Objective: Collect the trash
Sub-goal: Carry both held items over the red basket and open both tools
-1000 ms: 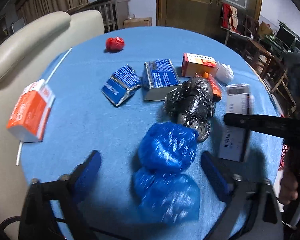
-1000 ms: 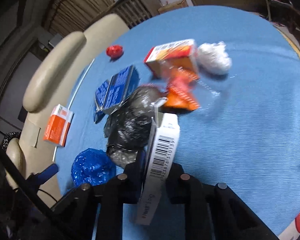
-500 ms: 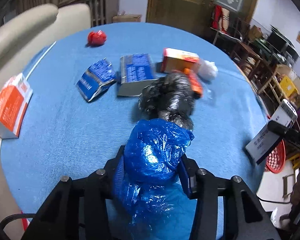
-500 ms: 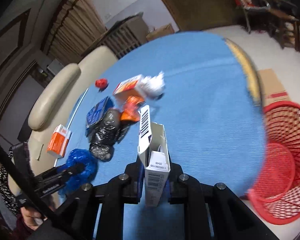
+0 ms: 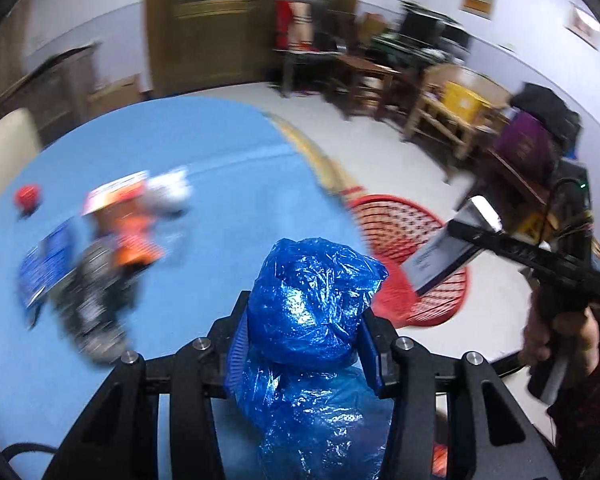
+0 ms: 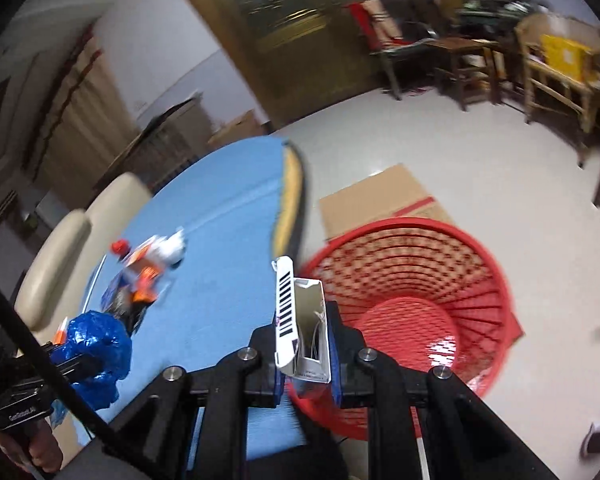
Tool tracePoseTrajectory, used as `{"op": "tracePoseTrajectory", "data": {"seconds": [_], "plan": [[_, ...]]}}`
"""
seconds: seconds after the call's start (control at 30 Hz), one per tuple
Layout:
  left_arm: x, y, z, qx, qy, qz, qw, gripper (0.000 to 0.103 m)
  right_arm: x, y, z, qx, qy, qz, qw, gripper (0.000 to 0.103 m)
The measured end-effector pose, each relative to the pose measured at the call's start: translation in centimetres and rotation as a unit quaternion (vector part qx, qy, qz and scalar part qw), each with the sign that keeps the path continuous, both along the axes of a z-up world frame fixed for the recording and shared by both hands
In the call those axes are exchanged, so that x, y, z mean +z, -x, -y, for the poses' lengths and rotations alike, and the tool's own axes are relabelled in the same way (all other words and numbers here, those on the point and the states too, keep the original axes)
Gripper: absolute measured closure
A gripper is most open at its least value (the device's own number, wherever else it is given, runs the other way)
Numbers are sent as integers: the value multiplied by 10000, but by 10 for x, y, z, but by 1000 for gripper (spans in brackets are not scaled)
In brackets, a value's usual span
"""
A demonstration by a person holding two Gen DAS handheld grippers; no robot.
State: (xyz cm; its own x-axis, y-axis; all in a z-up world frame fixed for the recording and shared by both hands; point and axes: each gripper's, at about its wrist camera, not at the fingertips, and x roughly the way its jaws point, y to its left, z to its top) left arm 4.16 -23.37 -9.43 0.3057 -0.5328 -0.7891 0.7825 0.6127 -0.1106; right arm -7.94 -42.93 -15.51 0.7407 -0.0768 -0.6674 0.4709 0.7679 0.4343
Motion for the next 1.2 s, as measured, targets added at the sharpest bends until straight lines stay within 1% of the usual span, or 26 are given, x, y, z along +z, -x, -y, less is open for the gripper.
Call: {"op": "tracePoseTrajectory", "data": {"seconds": [0.1,0.13,0.17,0.23,0.27,0.3,0.37,0.47,0.5,0.57,0.6,0.67,0.7,0.73,0.8,0.9,1.03,1.13,1.2], "plan": [[-2,1,38,-310,-54,-20,9995,53,-6,15,18,-264,-86,-55,9996,85],[-6,1,56,-457,-54,-82,9989,53,-9,17,24,-314,-139,-73,9994,82],[-7,4,62,-513,-60,-116,9986,52,-11,19,28,-360,-191,-88,9991,82],[-14,6,86,-681,-146,-238,9973,51,-15,25,36,-432,-343,-110,9984,82],[-17,6,93,-724,-162,-238,9970,50,-16,28,40,-472,-395,-107,9980,82],[-21,7,102,-766,-233,-192,9966,46,-18,31,43,-526,-429,-107,9976,82],[-23,11,113,-846,-299,-156,9958,44,-21,38,49,-618,-515,-105,9967,80],[-25,9,118,-848,-309,-119,9958,35,-25,40,54,-639,-654,-99,9958,72],[-25,7,118,-832,-279,-105,9961,35,-26,38,53,-631,-673,-100,9957,69],[-24,6,116,-774,-297,-67,9965,35,-27,37,52,-661,-673,-91,9955,69],[-24,5,113,-732,-283,-61,9969,35,-28,37,51,-671,-676,-85,9954,68],[-22,1,103,-627,-240,-91,9977,35,-27,35,49,-619,-687,-39,9957,62],[-21,-2,95,-546,-213,-102,9982,35,-25,34,47,-624,-654,-21,9959,42],[-20,-5,88,-483,-173,-102,9986,35,-23,35,44,-665,-608,48,9959,30],[-19,-8,74,-360,-138,-80,9992,35,-18,35,41,-697,-525,199,9960,30],[-20,-15,46,-87,-130,-29,9999,35,-9,24,31,-487,-413,239,9977,30],[-13,-38,-6,482,-49,48,9988,35,-1,0,13,-166,-372,327,9986,30],[-4,-65,-48,1041,90,52,9945,35,2,-22,1,88,-447,366,9983,30],[3,-84,-77,1429,204,44,9895,35,5,-43,-12,328,-490,377,9975,30]]}}
